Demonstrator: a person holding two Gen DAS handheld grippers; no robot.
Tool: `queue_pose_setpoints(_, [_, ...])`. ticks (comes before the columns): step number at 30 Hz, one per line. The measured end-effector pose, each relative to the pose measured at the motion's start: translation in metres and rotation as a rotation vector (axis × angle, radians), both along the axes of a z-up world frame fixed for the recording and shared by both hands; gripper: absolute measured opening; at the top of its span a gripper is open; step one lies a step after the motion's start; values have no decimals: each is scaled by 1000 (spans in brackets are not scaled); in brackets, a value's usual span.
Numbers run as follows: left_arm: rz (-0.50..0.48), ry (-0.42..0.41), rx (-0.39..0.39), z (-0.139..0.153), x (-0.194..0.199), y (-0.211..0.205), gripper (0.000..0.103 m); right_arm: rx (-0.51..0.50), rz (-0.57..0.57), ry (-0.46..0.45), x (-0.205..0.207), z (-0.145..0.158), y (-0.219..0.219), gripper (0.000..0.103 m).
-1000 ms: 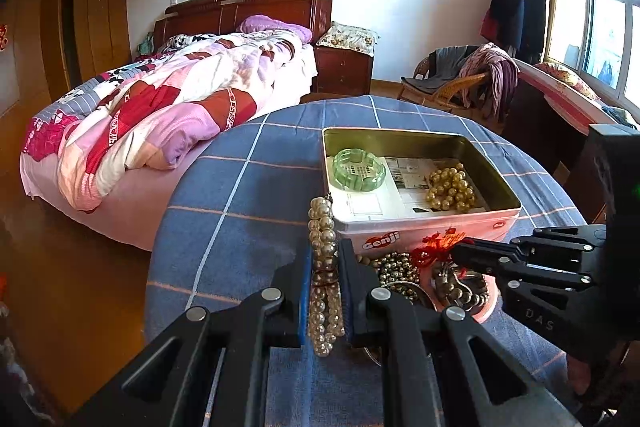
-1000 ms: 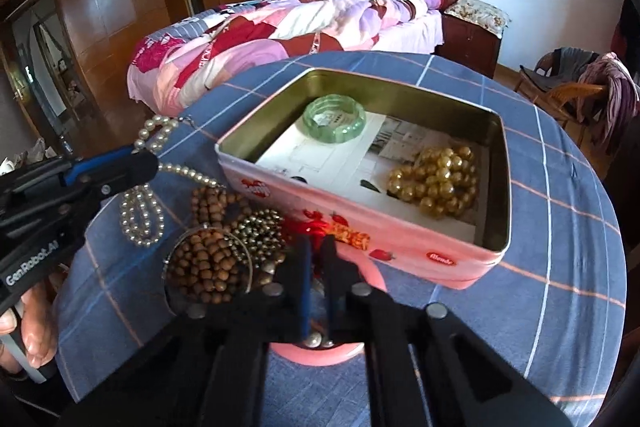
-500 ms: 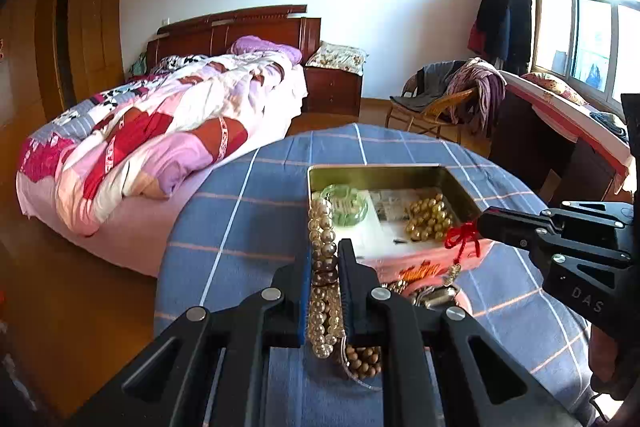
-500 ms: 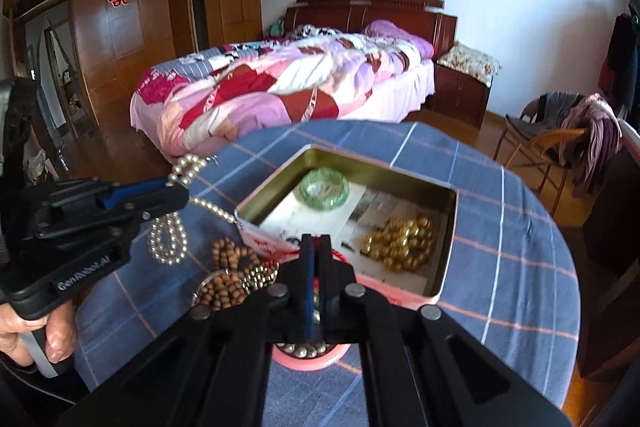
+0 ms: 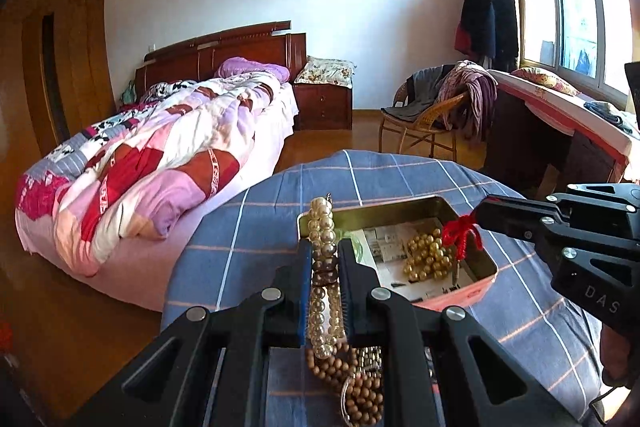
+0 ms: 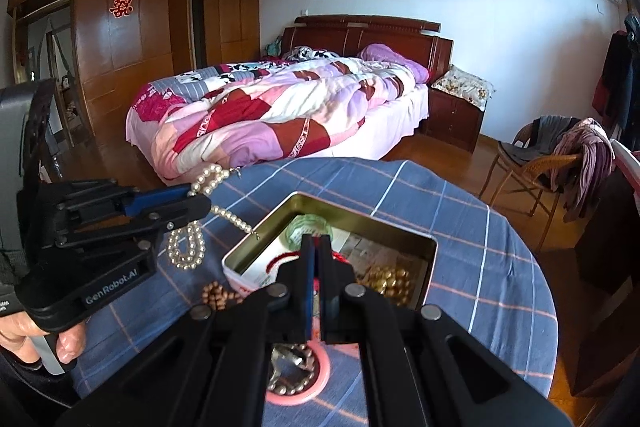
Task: Organize jewelry
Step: 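Lower the pearls into the tin with the left tool while the right tool drops the red ribbon in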
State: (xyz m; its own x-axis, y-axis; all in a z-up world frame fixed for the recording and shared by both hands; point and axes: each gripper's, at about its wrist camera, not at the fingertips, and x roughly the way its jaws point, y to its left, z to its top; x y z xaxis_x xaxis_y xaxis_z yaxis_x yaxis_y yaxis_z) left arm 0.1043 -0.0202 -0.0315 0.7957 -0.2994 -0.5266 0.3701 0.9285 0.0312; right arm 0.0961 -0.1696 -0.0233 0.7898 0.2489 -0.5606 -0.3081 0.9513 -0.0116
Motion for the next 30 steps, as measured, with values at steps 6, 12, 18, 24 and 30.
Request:
queue_pose_setpoints(6, [-12,-3,17,2,17,-13,12,-9,-21,-5,13,-1,-3,3])
queue_pose_setpoints(12, [-18,-9,53,0,34,-25,12,-16,-35,-5,27,-3,-6,3])
queue_pose_setpoints(18, [-15,2,78,-7,50,-35,12,-24,-46,5,41,-8,-9,3])
queue_pose_setpoints(24, [-9,20,106,-16,64,-44,12,-27,-55,34,56,-19,-11,3])
queue_pose_setpoints(30, [-5,42,128,-28,76,-51,12,-30,-66,56,67,-28,-14,3])
